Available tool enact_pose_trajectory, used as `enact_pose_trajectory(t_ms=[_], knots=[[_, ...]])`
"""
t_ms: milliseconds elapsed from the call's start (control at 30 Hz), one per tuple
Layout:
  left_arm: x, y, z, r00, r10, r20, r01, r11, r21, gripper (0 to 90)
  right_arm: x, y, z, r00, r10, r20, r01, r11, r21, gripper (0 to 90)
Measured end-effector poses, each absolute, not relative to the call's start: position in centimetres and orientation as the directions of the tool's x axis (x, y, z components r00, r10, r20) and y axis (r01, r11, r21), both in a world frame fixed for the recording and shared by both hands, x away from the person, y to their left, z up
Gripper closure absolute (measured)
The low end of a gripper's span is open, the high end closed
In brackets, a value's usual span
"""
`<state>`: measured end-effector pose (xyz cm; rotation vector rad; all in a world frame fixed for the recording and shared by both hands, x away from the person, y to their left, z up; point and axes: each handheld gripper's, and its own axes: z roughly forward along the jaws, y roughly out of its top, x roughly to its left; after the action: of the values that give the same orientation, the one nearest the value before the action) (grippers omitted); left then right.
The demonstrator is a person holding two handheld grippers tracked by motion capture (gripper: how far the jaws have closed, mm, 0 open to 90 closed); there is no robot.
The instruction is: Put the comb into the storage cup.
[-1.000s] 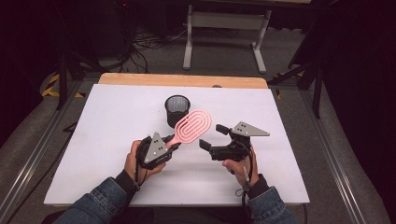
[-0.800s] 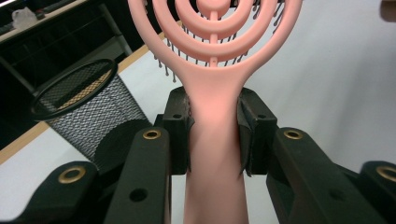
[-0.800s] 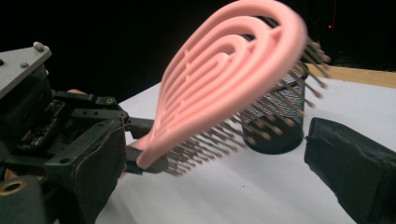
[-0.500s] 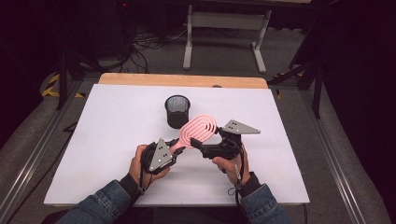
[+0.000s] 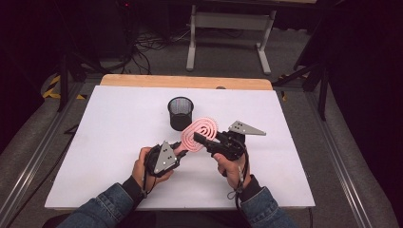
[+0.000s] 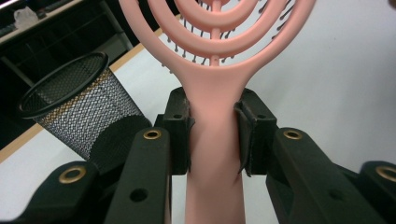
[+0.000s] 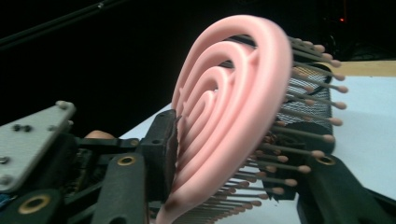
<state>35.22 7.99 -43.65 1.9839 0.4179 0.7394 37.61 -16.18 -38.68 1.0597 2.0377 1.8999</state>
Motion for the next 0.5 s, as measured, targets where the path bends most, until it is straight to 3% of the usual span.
enact_pose_trajectory(t_ms=[233, 500], knots=[[35.5, 8.0, -43.8, 0.760, 0.565, 0.320, 0.005, -0.498, 0.867, 70.0, 36.7, -15.1, -38.5, -0.776, 0.558, 0.293, 0.332, -0.032, 0.943, 62.1], [35.6, 7.9, -43.8, 0.777, 0.544, 0.319, -0.005, -0.501, 0.865, 69.7, 36.0, -15.0, -38.4, -0.789, 0.559, 0.256, 0.293, -0.023, 0.956, 62.6]])
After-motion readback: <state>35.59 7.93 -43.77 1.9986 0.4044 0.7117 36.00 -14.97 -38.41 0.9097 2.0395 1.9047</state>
